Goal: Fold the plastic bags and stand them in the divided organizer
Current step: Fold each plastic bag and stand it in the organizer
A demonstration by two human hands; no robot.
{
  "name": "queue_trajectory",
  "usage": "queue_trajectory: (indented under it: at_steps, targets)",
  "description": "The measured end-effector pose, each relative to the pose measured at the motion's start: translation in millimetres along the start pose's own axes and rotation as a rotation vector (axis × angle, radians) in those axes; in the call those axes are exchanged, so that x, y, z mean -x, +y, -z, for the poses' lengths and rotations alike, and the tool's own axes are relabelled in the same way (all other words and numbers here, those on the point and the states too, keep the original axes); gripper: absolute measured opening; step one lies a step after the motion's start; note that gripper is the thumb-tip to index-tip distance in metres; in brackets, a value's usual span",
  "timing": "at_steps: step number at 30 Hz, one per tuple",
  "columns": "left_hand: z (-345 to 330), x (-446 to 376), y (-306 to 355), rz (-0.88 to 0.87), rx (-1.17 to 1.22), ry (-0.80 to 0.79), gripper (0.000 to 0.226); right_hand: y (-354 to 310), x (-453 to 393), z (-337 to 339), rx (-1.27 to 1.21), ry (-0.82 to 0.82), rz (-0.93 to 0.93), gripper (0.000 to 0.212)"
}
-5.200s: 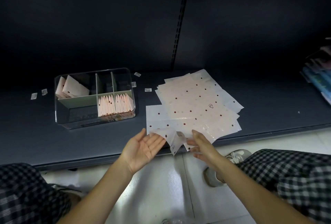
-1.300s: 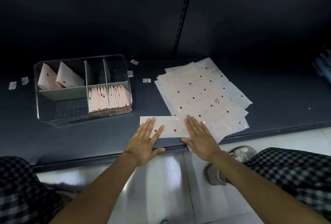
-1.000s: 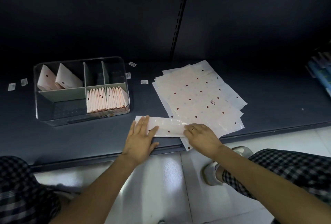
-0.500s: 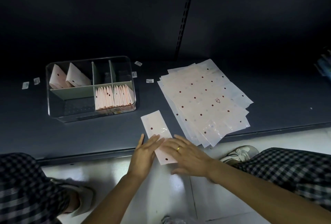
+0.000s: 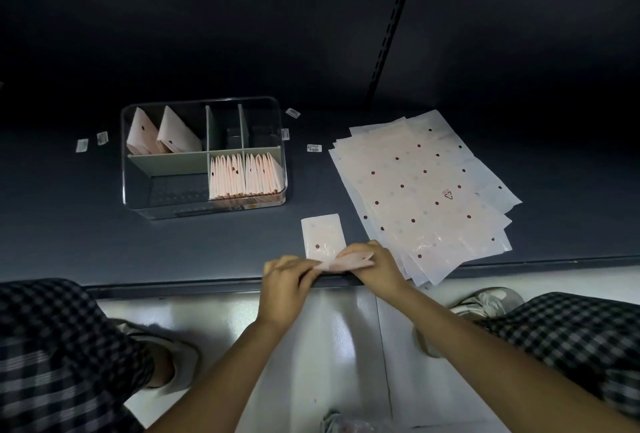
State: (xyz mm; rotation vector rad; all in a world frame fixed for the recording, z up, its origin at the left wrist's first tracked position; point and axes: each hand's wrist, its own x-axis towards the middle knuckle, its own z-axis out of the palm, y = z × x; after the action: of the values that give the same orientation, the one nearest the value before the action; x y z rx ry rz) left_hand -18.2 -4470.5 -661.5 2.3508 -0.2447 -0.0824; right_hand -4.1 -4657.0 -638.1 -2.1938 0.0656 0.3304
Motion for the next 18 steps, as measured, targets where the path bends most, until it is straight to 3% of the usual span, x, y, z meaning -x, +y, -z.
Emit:
queue_trajectory:
  at_steps: [2,8,18]
  targets:
    - [2.2,-5.4,-0.3,0.173,-0.055,0.113,0.01,-4.1,-7.1,-2.4,0.023,-0.011,-0.109,0.016]
    - [-3.3,-14.8,1.6,0.381,-0.136,0.025,0.021,-7.6,-18.1,-11.9,0.093,0.075,-0.31,0.019]
    - [-0.2,-10.0,12.5,0.44,-0.155,0.034,0.009,-15.7,-20.7,-14.0,0.21,0.058,-0.384,0.017]
